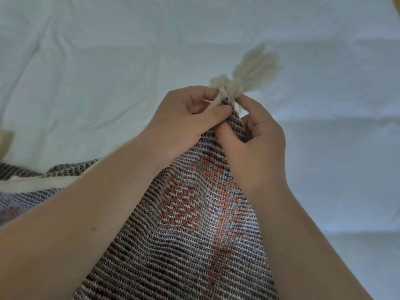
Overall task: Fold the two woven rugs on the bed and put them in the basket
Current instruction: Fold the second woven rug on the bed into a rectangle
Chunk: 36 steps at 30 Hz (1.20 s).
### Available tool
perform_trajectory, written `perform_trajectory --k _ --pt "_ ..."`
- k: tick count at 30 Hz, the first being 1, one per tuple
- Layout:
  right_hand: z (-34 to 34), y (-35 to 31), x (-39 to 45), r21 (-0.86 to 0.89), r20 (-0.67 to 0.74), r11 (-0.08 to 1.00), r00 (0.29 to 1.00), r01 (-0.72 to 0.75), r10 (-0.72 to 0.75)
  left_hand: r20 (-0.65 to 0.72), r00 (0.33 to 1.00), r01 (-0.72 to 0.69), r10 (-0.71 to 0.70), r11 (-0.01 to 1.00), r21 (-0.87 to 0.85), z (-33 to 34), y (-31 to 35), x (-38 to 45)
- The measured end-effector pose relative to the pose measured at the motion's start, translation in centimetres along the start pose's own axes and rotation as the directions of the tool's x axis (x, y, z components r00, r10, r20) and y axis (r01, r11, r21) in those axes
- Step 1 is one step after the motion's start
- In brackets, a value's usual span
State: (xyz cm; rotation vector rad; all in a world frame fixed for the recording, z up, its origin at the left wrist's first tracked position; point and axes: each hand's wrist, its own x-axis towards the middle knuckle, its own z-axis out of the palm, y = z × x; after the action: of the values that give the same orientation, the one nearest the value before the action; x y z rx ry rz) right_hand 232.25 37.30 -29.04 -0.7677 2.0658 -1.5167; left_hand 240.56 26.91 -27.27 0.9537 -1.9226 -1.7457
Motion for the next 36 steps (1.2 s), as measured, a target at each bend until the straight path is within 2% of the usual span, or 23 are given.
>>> perform_trajectory --k 3,5,7,10,15,21,25,28,32,34,36 --pt "-0.4 -1.1 0.5 0.065 0.049 0.997 0.998 0.038 -0.041 -0.070 0.955 -0.259 0.287 0.929 0.263 0.2 0.4 -0.5" --pt "-0.8 -1.8 0.8 0.210 0.092 0.977 0.996 -0.025 0.006 -0.090 0.934 -0.310 0.345 0.911 0.271 0.4 0.6 -0.6" --pt "-1.2 -2.1 1.2 0.307 0.101 0.947 0.993 -0.094 0.066 -0.095 0.932 -0.316 0.349 0.913 0.259 0.4 0.8 -0.3" --pt "-1.4 -2.2 1.9 0.292 0.072 0.950 0.993 -0.114 0.097 -0.083 0.929 -0.320 0.361 0.896 0.309 0.2 1.1 0.0" --pt "-1.7 -2.9 3.4 0.419 0.094 0.878 0.973 -0.231 0.211 -0.141 0.932 -0.275 0.334 0.905 0.325 -0.6 1.6 -0.4" --pt "-0.6 -3.6 3.9 0.262 0.032 0.964 0.998 -0.052 0.045 -0.066 0.938 -0.292 0.340 0.878 0.379 -0.9 1.9 -0.6" --pt "-0.6 -3.4 2.7 0.254 0.122 0.966 0.992 -0.042 0.011 -0.114 0.938 -0.294 0.326 0.927 0.233 -1.0 1.5 -0.1" --pt "-0.4 -3.1 1.9 0.255 0.148 0.967 0.987 0.017 -0.056 -0.118 0.946 -0.287 0.302 0.949 0.127 -1.1 1.7 0.2" --pt "-0.3 -2.1 2.6 0.196 0.132 0.977 0.985 0.081 -0.108 -0.045 0.956 -0.278 0.290 0.944 0.178 -0.7 3.3 1.7" --pt "-0.3 -1.2 3.3 0.151 0.059 0.985 0.994 0.080 -0.089 -0.027 0.955 -0.284 0.296 0.936 0.207 0.1 3.9 3.8" --pt "-0.4 -0.3 3.8 0.099 -0.077 0.994 0.996 0.046 -0.038 0.001 0.962 -0.267 0.273 0.939 0.215 1.4 4.0 6.6"
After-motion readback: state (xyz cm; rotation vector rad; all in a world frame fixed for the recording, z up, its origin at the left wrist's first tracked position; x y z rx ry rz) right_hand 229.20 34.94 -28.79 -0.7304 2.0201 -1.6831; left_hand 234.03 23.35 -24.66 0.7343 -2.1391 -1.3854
